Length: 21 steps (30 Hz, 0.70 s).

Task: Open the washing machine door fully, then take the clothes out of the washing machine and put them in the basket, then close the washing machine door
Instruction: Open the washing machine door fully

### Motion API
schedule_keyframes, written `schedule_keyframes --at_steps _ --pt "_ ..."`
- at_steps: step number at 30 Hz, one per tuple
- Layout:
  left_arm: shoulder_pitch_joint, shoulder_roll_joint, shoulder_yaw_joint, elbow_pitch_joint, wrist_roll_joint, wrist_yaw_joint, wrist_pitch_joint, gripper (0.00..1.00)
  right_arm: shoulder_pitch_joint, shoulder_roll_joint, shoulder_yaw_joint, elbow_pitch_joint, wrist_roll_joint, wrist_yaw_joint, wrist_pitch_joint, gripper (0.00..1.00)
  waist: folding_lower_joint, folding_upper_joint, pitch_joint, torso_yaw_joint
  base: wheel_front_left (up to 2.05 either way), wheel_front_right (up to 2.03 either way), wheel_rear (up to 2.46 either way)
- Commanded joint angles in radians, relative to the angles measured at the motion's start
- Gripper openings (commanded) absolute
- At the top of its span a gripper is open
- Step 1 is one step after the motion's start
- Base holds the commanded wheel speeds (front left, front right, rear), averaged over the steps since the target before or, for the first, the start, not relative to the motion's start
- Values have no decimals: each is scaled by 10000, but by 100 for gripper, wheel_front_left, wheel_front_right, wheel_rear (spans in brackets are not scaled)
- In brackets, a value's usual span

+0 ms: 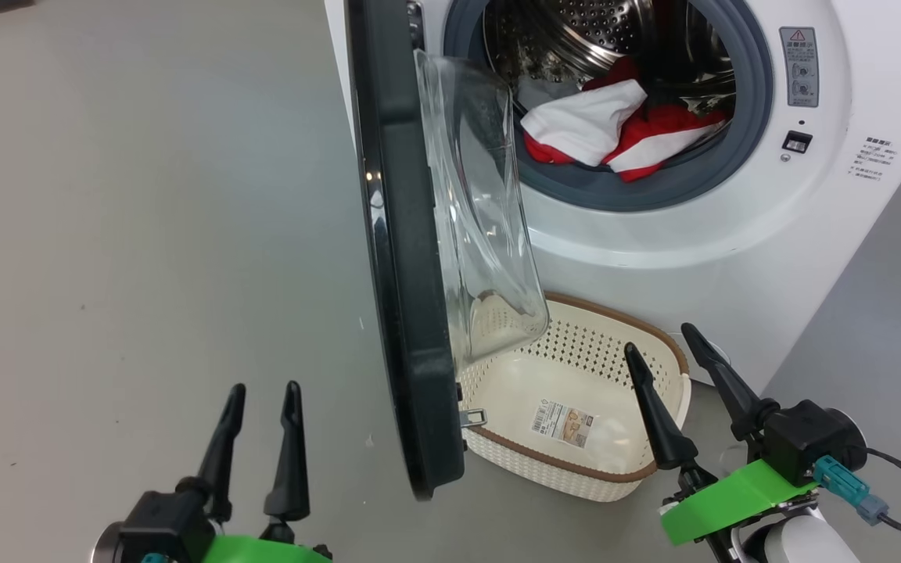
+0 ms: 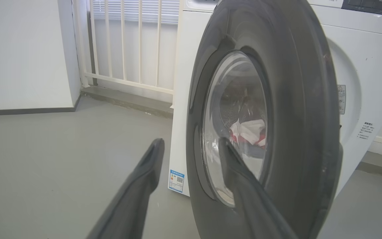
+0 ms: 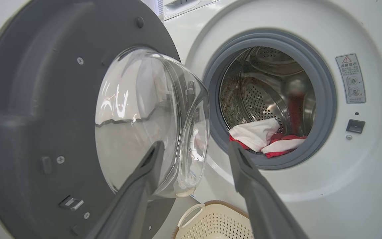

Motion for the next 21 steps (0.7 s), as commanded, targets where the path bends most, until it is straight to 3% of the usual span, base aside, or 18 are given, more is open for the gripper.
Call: schedule_keyframes --at_steps 1,21 --pt "-203 62 385 -301 64 67 -115 0 -225 33 260 -202 91 62 -64 100 0 0 -2 -6 0 0 0" --pt "-1495 8 -88 -2303 802 -183 -26 0 -346 33 490 -79 120 62 -64 100 0 0 196 -150 0 0 0"
